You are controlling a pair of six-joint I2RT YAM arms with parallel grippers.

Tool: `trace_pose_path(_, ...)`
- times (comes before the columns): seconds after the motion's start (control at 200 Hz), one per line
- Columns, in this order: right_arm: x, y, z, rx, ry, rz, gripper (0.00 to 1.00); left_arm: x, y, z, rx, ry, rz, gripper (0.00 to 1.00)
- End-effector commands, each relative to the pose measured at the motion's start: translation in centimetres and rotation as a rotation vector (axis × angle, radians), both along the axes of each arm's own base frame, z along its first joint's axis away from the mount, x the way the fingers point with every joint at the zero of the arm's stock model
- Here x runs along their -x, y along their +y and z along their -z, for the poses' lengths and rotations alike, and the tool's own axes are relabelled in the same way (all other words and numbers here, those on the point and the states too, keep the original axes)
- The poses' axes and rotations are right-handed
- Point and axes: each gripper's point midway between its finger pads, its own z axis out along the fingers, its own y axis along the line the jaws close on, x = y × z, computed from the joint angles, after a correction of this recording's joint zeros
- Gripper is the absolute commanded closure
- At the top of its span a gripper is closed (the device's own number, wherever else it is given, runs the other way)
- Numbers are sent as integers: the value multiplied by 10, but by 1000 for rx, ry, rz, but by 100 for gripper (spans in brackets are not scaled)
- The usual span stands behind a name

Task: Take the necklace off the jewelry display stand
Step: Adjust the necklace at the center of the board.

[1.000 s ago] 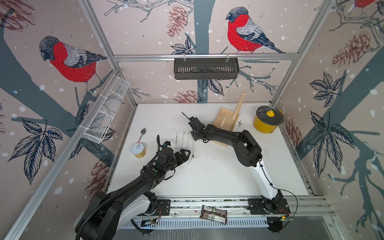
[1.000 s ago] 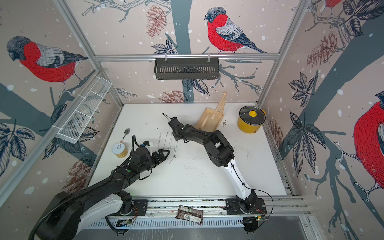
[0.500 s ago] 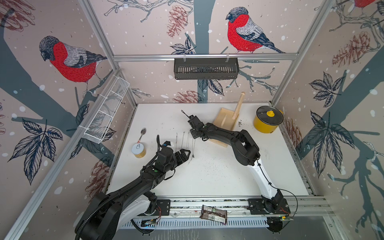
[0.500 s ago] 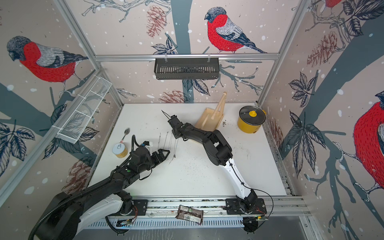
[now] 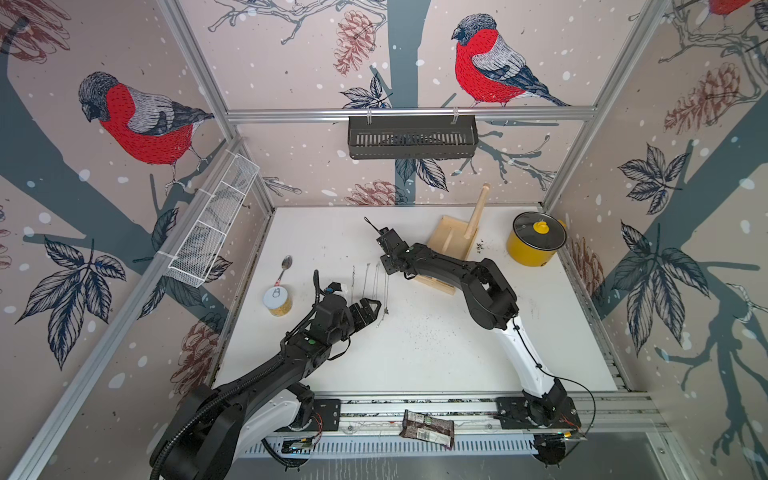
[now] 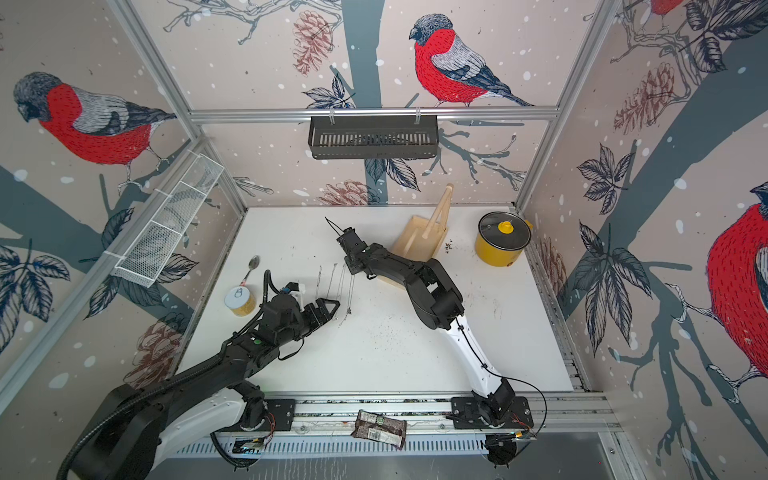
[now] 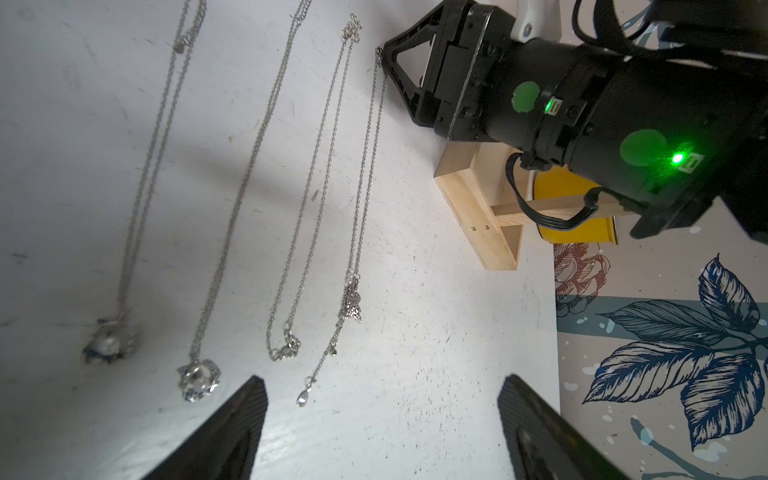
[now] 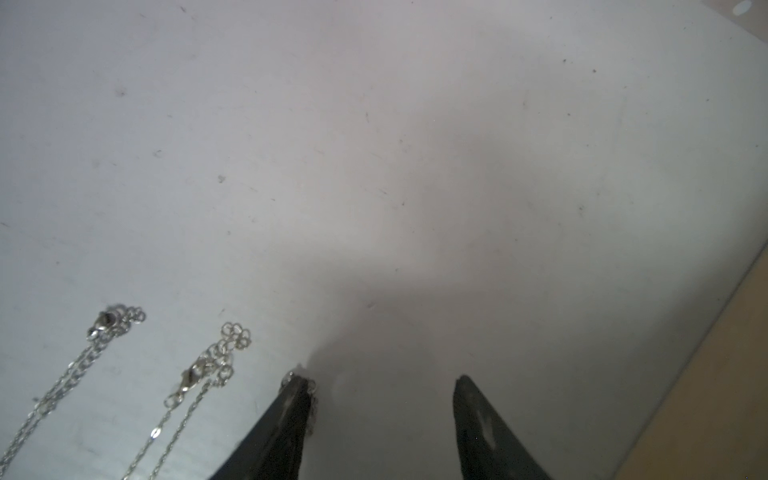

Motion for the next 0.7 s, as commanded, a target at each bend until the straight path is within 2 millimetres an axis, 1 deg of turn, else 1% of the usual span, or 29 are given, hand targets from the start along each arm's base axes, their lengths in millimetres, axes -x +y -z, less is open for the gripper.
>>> trace_pose_path(0.0,10,-3,13,18,57,-2,42,-3,-2,-6,7,-22,4,12)
trace_pose_path(0.15,9,-4,10,20,53,-2,42,-3,-1,-6,6,-22,4,12)
trace_pose_path(0.32,8,-2,-2,5,38,-3,41,-4,0,-7,3,-27,-4,12)
trace_pose_path(0.41,7,0,-11,-8,26,-7,41,-6,2,-9,2,-32,-10,11)
trace_pose_path(0.515,5,2,-27,-27,0,-12,40,-9,6,-13,-11,-48,-24,10)
trace_pose_path(0.55,4,3,-32,-31,-8,-14,40,-10,7,-16,-17,-55,-29,5)
trace_pose_path(0.57,4,3,-35,-32,-12,-15,39,-11,8,-17,-22,-57,-31,4)
trace_pose_path(0.695,0,6,-57,-51,-42,-16,37,-18,12,-27,-42,-74,-40,4)
